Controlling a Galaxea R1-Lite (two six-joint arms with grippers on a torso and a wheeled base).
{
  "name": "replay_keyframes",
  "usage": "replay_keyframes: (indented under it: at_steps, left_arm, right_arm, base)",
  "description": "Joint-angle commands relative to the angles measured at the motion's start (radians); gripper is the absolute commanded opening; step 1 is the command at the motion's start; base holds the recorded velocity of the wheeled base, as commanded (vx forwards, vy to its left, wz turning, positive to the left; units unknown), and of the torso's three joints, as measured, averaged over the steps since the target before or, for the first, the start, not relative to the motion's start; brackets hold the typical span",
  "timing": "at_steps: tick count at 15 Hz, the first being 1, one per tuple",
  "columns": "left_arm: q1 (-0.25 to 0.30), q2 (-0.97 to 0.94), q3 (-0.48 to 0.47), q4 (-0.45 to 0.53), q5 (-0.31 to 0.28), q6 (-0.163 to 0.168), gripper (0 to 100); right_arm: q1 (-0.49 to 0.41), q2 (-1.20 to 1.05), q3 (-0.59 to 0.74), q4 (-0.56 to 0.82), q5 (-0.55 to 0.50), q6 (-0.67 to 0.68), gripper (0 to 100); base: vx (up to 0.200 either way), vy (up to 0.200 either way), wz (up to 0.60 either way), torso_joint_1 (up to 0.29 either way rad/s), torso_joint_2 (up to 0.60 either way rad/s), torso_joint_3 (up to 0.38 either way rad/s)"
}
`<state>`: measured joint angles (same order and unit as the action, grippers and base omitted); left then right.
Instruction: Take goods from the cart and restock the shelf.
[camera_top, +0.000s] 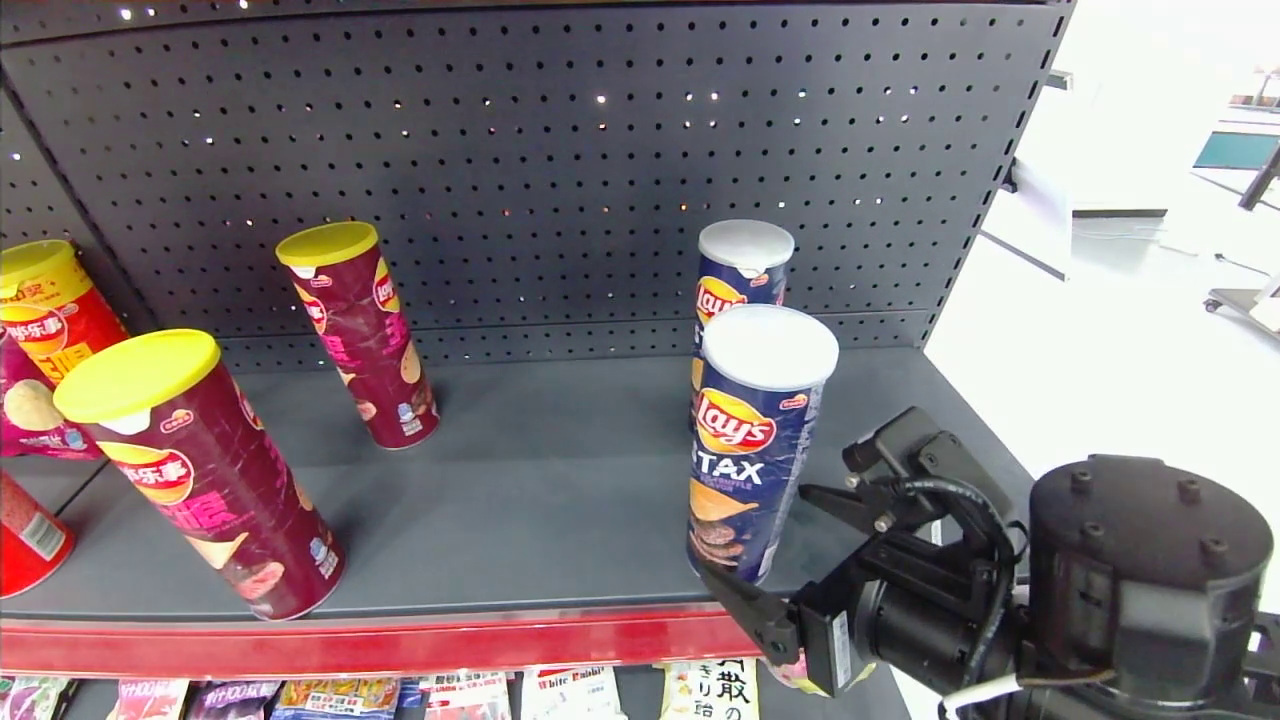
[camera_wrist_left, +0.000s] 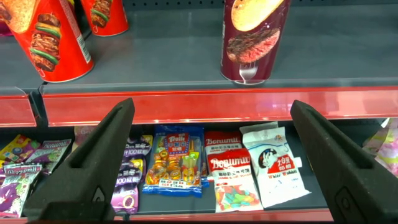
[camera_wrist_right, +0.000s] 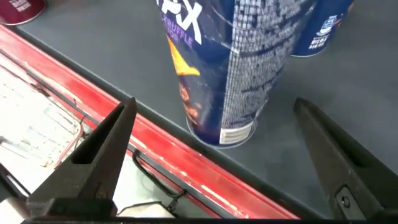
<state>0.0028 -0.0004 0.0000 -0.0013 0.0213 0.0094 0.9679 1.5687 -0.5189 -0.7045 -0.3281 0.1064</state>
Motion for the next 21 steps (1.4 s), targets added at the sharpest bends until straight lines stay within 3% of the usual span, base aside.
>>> replay_keyframes:
  at_steps: [1,21]
  left_arm:
    - [0.0,0.0,0.0,0.0,0.0,0.0,100]
    - [0.0,0.0,0.0,0.0,0.0,0.0,100]
  right_arm:
    - [0.0,0.025,-0.01,-0.001,-0.002,-0.001,100]
    - [-0.052,0.094,-0.121,0.0,-0.008,0.016,100]
  base:
    - [0.0,0.0,0.0,0.0,0.0,0.0]
    - [0.0,0.0,0.0,0.0,0.0,0.0]
